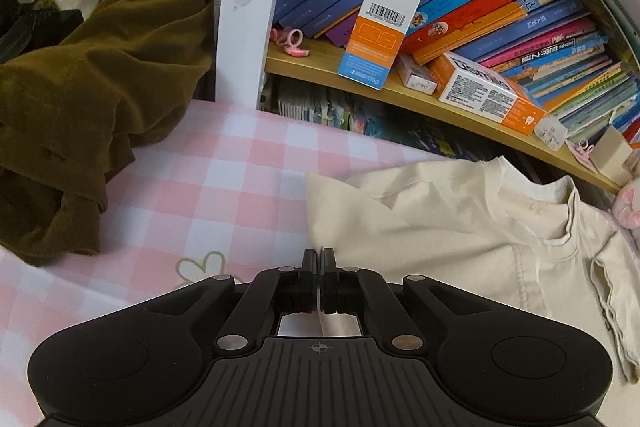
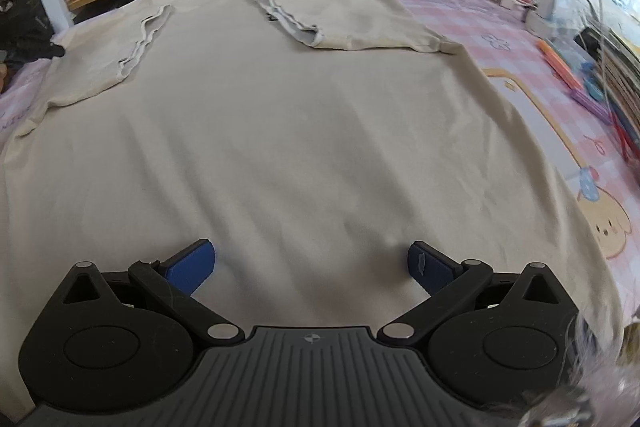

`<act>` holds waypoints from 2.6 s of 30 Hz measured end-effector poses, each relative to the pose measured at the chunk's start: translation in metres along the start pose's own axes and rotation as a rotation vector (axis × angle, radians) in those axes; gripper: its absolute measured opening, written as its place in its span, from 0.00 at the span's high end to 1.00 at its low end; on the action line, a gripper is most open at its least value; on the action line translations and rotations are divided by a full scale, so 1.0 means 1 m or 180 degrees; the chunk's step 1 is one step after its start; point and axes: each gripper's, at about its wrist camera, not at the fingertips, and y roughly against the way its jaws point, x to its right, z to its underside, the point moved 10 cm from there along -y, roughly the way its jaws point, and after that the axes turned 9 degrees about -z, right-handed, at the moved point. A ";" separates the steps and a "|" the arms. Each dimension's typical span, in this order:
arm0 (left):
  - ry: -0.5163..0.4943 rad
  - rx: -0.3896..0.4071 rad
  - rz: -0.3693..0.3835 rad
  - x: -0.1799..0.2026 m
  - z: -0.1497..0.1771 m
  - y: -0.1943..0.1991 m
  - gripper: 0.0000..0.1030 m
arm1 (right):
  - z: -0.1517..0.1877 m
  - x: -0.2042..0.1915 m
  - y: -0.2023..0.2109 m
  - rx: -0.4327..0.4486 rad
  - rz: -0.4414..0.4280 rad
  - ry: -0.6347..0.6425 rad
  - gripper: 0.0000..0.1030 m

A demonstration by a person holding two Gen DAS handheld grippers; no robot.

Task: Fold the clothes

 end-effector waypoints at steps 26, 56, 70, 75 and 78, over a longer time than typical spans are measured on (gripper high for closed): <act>-0.0204 0.0378 -0.0146 -0.017 0.005 0.046 0.51 | -0.013 0.009 0.022 0.0329 0.0099 0.0053 0.00; -0.0539 0.0628 -0.0567 0.063 0.178 0.242 0.25 | 0.030 0.136 0.109 0.0717 -0.0423 -0.0022 0.00; -0.0626 0.0451 -0.0691 0.073 0.273 0.303 0.22 | 0.062 0.173 0.123 0.0622 -0.0459 -0.0037 0.02; -0.0509 0.0422 -0.0687 0.068 0.294 0.318 0.20 | 0.073 0.180 0.129 0.0580 -0.0481 -0.0041 0.02; -0.0423 0.0365 -0.0675 0.060 0.307 0.324 0.20 | 0.078 0.182 0.135 0.0569 -0.0533 -0.0052 0.06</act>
